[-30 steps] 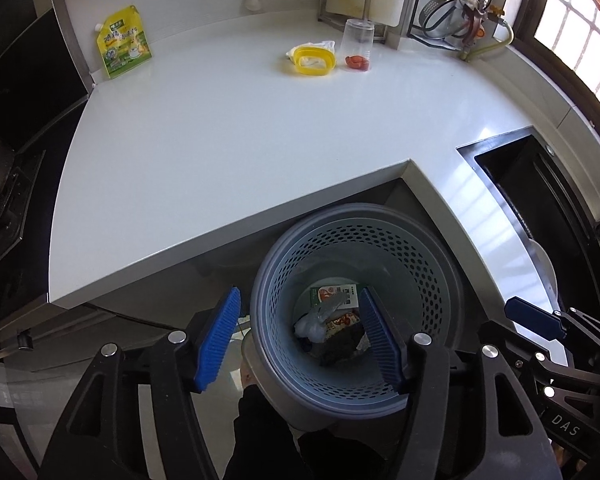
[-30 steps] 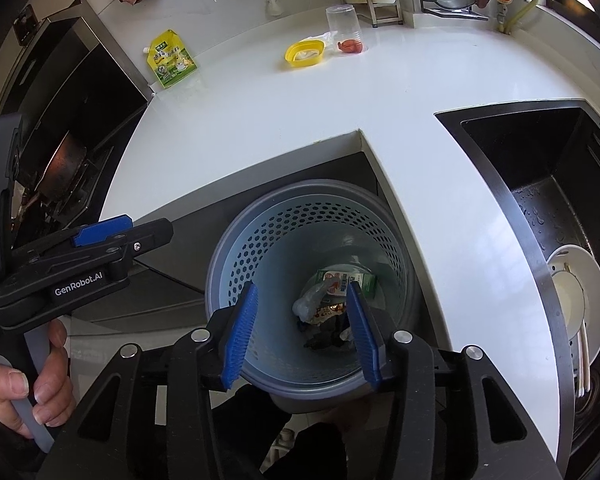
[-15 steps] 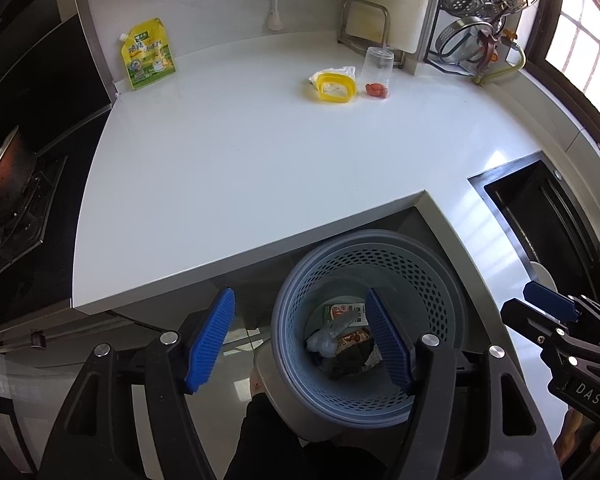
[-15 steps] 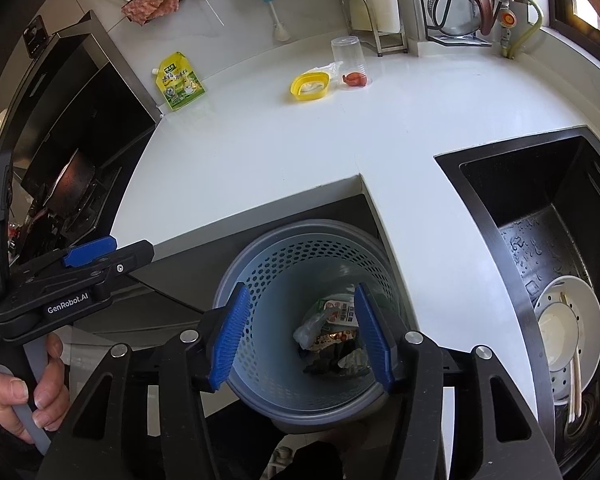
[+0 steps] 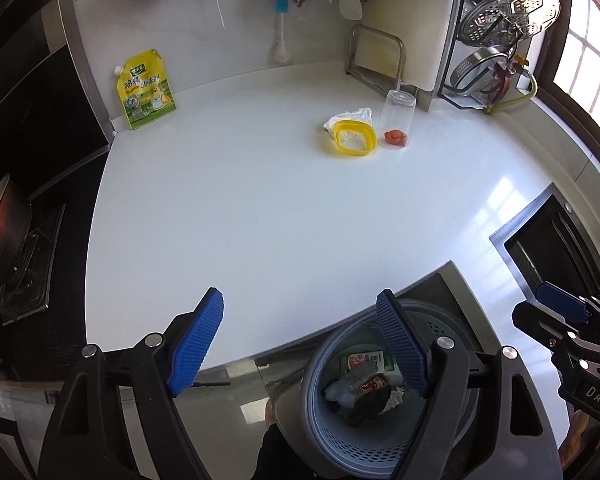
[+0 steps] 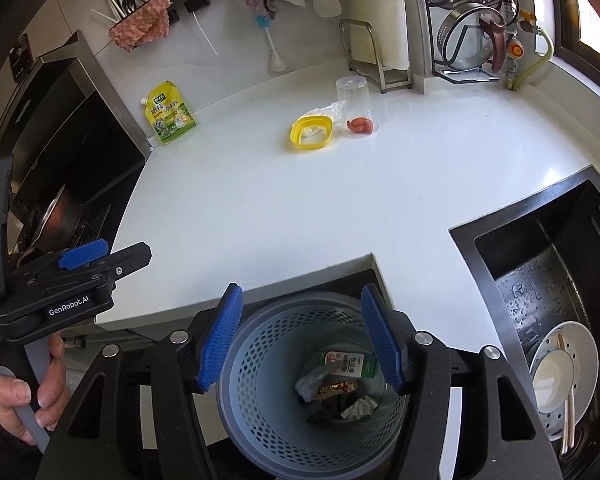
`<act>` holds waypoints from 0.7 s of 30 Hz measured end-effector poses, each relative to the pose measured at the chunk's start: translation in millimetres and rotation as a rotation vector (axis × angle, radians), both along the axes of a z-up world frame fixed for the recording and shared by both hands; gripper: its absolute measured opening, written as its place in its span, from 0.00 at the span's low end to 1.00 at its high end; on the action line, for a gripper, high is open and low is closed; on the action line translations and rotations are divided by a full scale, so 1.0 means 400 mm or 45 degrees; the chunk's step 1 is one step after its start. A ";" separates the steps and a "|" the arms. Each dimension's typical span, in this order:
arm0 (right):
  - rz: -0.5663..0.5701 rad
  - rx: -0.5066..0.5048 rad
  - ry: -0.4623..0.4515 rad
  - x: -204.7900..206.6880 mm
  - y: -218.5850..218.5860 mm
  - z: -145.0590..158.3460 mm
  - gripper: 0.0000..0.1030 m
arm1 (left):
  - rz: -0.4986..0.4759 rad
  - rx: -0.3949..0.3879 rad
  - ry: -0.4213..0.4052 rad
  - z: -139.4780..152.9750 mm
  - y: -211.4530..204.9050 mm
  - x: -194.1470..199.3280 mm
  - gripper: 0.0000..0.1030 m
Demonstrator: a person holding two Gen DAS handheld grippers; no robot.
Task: Collect trash
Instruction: 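Move both tools back over the counter toward the yellow lid and cup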
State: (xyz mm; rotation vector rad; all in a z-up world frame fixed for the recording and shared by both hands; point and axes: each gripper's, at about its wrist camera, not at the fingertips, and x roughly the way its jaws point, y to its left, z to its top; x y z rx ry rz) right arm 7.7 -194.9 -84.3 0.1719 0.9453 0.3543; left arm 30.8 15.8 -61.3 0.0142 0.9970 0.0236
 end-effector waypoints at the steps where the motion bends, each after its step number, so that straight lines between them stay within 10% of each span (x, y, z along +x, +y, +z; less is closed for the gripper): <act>1: -0.015 0.001 -0.009 0.015 0.002 0.005 0.58 | -0.006 -0.006 -0.001 0.002 0.003 0.018 0.75; 21: -0.223 -0.071 -0.046 0.349 0.053 -0.031 0.73 | -0.119 -0.029 -0.062 -0.039 0.069 0.380 0.89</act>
